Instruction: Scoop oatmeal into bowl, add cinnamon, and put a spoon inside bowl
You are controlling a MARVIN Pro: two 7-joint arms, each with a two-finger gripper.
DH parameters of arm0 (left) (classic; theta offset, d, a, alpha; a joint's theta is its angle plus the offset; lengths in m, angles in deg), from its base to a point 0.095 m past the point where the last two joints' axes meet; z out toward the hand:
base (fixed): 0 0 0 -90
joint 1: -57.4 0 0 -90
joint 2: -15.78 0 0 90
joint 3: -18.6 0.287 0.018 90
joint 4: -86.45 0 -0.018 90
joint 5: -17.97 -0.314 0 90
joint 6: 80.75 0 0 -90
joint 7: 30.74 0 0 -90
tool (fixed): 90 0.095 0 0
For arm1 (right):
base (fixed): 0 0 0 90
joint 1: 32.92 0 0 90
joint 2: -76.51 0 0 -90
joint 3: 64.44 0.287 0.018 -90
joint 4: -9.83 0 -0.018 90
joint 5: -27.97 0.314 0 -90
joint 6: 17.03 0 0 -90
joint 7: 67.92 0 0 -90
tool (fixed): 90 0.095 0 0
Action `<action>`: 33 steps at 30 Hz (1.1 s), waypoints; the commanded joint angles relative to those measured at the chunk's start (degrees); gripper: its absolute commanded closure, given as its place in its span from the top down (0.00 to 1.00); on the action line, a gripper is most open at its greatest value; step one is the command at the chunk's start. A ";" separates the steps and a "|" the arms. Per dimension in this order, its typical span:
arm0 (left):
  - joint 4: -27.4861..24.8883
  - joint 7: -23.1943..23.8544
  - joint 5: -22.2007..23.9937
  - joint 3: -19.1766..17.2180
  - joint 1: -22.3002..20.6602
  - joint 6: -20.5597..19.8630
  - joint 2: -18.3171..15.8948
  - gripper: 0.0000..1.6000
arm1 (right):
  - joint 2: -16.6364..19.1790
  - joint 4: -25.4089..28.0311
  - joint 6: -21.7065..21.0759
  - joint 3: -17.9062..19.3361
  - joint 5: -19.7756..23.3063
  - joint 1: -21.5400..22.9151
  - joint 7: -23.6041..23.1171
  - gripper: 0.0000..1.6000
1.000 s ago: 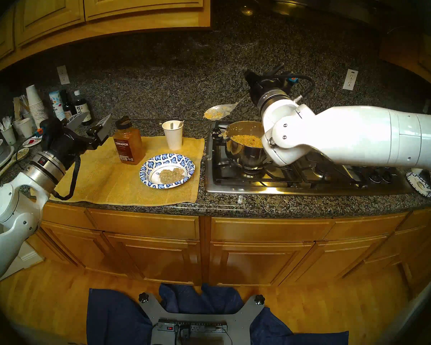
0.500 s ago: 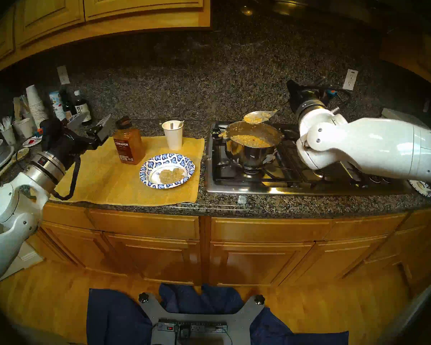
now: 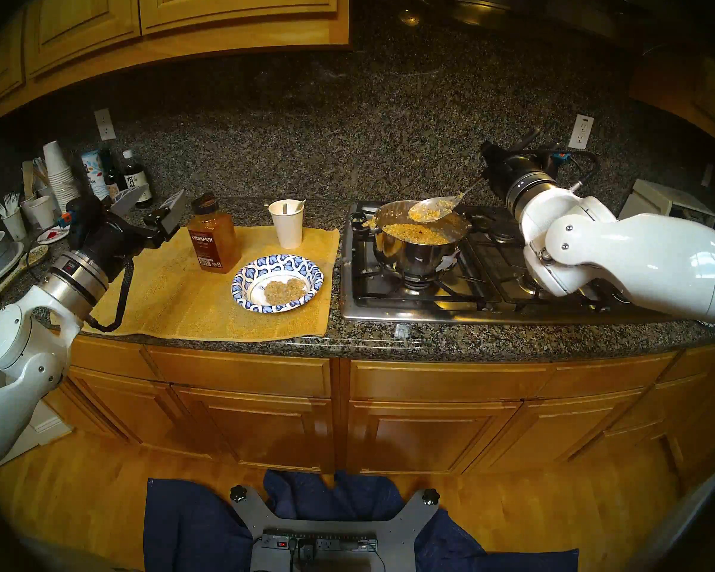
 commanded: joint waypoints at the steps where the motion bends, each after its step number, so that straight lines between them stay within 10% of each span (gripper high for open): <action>1: -0.71 0.09 -0.13 -1.35 -1.02 0.75 0.00 1.00 | 0.03 -2.21 -3.38 0.69 -4.75 4.32 -0.19 0.00; 33: -0.71 0.11 -0.13 -1.36 -1.01 0.75 0.01 1.00 | -17.89 -10.68 -6.67 -5.40 -19.48 0.87 9.49 0.00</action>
